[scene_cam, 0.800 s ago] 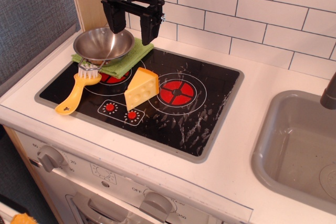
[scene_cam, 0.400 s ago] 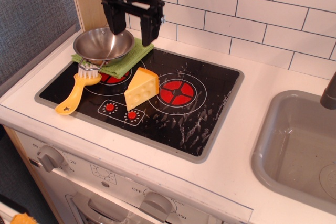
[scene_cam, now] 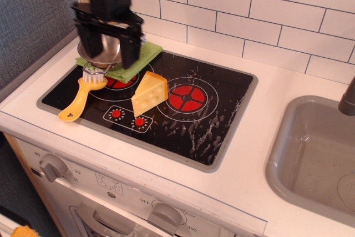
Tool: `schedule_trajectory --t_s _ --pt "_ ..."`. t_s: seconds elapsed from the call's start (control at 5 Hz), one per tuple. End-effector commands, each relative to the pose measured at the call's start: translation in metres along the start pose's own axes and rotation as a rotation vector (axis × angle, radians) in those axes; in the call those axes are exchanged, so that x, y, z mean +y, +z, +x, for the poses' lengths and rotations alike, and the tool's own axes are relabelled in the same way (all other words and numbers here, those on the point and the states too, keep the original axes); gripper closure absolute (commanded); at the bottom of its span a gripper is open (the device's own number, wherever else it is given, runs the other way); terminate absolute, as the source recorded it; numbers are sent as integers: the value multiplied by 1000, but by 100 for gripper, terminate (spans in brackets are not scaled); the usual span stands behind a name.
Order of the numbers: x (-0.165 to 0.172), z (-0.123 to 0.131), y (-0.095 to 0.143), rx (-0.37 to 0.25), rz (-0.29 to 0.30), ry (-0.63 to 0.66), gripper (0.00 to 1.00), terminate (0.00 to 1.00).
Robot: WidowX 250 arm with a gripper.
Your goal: Move the spactula from the front of the stove and put it in the back of the stove.
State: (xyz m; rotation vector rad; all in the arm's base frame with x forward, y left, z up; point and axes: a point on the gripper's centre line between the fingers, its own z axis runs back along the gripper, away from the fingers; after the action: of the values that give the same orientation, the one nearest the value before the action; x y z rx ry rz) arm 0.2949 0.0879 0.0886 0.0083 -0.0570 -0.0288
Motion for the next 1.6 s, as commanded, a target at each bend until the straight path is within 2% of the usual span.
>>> schedule_trajectory --t_s 0.0,0.2,0.4,0.6,1.0,1.2,1.4 --pt "24 -51 6 -51 87 66 0 0" --pt "47 -46 -8 -68 132 119 0 0" --pt "70 -51 -26 -103 153 198 0 0" --pt "79 -48 -47 -83 136 244 0 0" --pt "50 -34 -67 -43 74 135 0 0" --pt "44 -36 -39 -86 127 131 0 0" --pt "50 -43 -18 -99 187 181 0 0"
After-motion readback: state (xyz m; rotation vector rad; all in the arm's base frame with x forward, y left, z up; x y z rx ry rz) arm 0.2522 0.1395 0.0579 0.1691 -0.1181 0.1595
